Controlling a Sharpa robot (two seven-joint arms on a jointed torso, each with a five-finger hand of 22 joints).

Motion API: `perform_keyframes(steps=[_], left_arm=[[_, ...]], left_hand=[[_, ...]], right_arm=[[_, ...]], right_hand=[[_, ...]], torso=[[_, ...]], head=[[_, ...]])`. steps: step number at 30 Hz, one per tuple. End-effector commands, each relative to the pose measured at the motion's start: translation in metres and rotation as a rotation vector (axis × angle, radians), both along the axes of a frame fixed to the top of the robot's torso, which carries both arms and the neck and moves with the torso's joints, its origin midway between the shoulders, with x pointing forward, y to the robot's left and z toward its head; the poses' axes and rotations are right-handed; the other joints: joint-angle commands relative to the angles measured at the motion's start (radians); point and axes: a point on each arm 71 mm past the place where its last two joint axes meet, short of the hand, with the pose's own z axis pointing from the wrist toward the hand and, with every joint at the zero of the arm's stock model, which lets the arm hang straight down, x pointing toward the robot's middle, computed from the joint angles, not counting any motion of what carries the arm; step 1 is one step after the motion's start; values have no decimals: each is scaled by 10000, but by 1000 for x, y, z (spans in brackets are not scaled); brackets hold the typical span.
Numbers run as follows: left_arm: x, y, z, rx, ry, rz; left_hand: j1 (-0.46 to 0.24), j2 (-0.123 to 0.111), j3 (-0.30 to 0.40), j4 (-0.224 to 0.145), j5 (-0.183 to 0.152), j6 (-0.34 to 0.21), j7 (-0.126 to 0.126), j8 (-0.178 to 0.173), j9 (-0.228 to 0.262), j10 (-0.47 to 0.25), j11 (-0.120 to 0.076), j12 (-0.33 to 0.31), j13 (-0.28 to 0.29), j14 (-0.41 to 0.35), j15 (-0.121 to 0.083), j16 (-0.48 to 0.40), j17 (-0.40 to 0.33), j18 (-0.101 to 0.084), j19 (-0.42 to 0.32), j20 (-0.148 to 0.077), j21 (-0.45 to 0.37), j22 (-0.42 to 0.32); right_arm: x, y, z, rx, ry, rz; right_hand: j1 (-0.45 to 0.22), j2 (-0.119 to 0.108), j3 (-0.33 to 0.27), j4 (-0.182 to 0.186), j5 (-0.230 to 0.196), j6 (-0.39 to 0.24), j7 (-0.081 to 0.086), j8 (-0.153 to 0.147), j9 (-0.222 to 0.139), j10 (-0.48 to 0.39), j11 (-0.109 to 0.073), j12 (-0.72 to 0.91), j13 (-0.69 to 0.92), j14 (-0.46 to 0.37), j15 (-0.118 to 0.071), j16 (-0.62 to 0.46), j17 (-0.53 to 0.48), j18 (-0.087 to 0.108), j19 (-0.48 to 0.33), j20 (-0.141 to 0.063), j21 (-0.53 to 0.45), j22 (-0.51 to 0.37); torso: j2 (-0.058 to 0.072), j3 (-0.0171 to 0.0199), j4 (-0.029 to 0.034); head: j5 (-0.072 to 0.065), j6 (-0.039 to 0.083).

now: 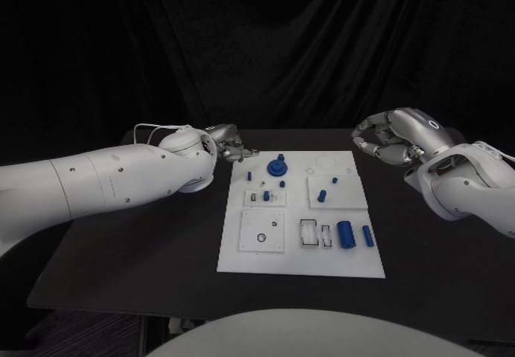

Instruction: Assemble the parts on the task board

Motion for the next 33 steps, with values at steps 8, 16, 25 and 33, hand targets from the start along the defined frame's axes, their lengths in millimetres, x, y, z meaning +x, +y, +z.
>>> perform_keyframes(steps=[8,16,25,33], left_arm=[[8,-6,-11,1222,1163,-87],[12,-6,-14,1431,1323,14],[16,-8,-18,1574,1462,27],[18,-9,-23,1562,1484,47]], left_hand=[[24,-97,-132,39,-234,-300,67,-22,164,1058,19,35,2634,1075,-10,26,2632,-147,386,-13,-10,1753],[5,-91,-192,13,-196,-436,133,-301,-39,1058,74,35,2634,1075,37,26,2632,-140,369,30,-35,1741],[118,-62,-182,-18,-102,-429,184,-575,-314,1058,117,35,2634,1075,78,26,2632,-126,336,71,-82,1710],[318,-28,-121,-55,68,-398,232,-870,-618,1058,160,35,2634,1075,118,26,2632,-123,327,111,-98,1714]], right_arm=[[-1,1,0,185,-54,92],[-1,1,0,205,-27,75],[-1,1,0,220,-37,68],[-2,0,0,226,-18,56]], right_hand=[[-1,41,30,-14,68,98,3,50,6,881,55,-29,2422,972,81,-15,2369,63,448,66,-47,2231],[3,41,34,-19,79,99,3,52,6,875,54,-34,2415,972,80,-15,2369,62,452,65,-39,2234],[7,39,41,-24,94,95,5,52,3,857,55,-52,2395,969,78,-28,2357,64,447,64,-50,2231],[7,39,41,-24,94,95,5,52,3,857,55,-52,2395,969,78,-28,2357,64,447,64,-50,2231]], torso=[[138,-9,-62],[152,-41,-88],[154,-25,-87],[156,-25,-88]], head=[[68,-1],[117,-1],[83,-1],[19,-1]])
